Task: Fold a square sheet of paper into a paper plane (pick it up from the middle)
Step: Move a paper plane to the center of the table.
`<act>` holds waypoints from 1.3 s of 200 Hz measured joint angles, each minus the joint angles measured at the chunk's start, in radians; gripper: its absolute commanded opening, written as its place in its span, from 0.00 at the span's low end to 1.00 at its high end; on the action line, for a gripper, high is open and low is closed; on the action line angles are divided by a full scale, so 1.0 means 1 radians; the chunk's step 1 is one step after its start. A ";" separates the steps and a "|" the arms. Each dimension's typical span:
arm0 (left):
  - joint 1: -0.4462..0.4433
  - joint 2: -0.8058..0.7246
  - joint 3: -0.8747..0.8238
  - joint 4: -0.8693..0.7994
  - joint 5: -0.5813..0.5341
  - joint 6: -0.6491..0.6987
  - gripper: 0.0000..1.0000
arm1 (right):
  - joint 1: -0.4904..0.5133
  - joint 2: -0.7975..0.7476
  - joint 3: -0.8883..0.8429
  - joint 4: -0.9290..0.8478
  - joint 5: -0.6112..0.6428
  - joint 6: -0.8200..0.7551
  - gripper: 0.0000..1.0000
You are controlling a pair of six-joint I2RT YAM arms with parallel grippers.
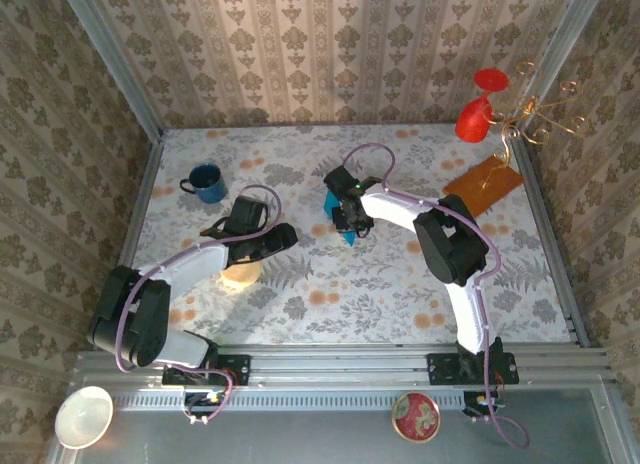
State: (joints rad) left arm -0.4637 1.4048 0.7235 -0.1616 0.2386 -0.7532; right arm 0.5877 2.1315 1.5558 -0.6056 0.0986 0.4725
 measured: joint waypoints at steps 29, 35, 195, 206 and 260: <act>0.000 0.000 0.001 -0.020 -0.009 0.010 0.78 | 0.000 0.015 0.018 -0.005 0.003 -0.002 0.32; 0.000 0.000 0.002 -0.023 -0.012 0.013 0.82 | 0.000 0.018 0.021 -0.005 0.005 -0.002 0.33; 0.000 0.000 0.092 -0.072 -0.035 0.047 0.94 | -0.014 0.040 0.119 -0.006 0.056 0.014 0.31; 0.000 0.000 0.092 -0.077 -0.035 0.048 0.94 | -0.014 0.042 0.129 -0.006 0.057 0.009 0.29; 0.000 0.000 0.092 -0.079 -0.035 0.048 0.95 | -0.016 0.083 0.147 -0.019 0.074 0.005 0.25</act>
State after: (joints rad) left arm -0.4641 1.4052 0.8150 -0.2405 0.2039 -0.7048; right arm 0.5716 2.2147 1.7027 -0.6250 0.1730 0.4778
